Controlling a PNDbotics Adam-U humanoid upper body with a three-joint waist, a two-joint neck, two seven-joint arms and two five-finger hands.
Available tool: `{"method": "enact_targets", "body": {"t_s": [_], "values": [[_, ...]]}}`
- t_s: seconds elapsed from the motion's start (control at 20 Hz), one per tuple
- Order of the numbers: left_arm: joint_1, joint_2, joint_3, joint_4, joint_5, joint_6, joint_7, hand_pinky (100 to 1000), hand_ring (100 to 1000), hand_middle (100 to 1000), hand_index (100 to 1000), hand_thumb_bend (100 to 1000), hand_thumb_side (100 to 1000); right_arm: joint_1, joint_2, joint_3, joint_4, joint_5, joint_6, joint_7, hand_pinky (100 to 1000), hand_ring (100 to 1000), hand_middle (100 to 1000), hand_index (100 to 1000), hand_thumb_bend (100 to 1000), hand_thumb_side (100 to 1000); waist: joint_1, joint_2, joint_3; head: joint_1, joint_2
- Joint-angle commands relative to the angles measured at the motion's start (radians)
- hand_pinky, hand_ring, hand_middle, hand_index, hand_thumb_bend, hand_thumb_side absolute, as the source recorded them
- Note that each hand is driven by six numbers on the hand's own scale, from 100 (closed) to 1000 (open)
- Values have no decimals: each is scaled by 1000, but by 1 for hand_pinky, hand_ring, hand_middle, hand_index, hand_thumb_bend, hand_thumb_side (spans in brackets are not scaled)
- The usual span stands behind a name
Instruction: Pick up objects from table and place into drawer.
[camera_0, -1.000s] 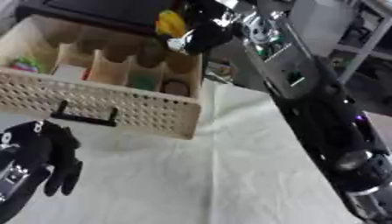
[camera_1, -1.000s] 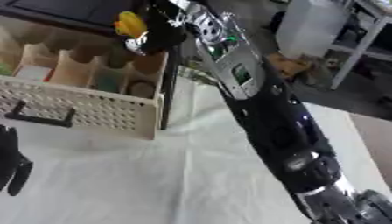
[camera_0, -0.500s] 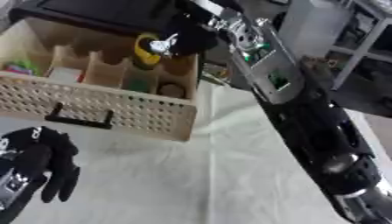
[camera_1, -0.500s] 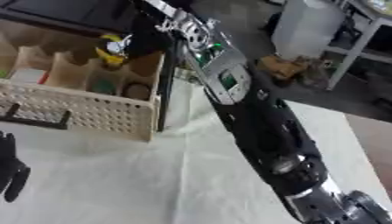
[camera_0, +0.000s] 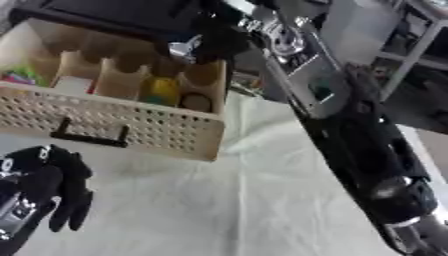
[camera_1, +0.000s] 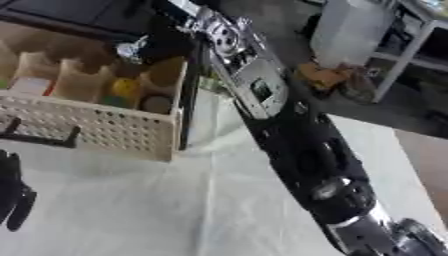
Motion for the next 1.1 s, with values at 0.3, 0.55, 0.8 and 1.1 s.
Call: {"method": "enact_targets", "body": {"t_s": [0.3,0.55,0.8,1.1], "values": [[13,27,27,-14,25,-68,35,257,213,383,637,100,556,61,-173,-79,-332,-256,96,-148,747,626,148,731,445,388,43,-48,-32,68,44],[31,52,48,-14,56,-144,60,257,216,384,639,100,599,163,-260,-118,-496,-359,127,-266,747,635,193,728,453,455,68,-67,-45,95,70],[55,86,63,-14,79,-235,75,256,217,384,641,100,629,283,-326,-162,-608,-425,133,-395,747,644,245,731,459,524,96,-84,-68,114,95],[92,150,80,-14,94,-372,78,256,213,383,645,100,608,443,-388,-212,-619,-464,39,-536,750,658,293,736,417,572,124,-99,-102,154,117]]}}
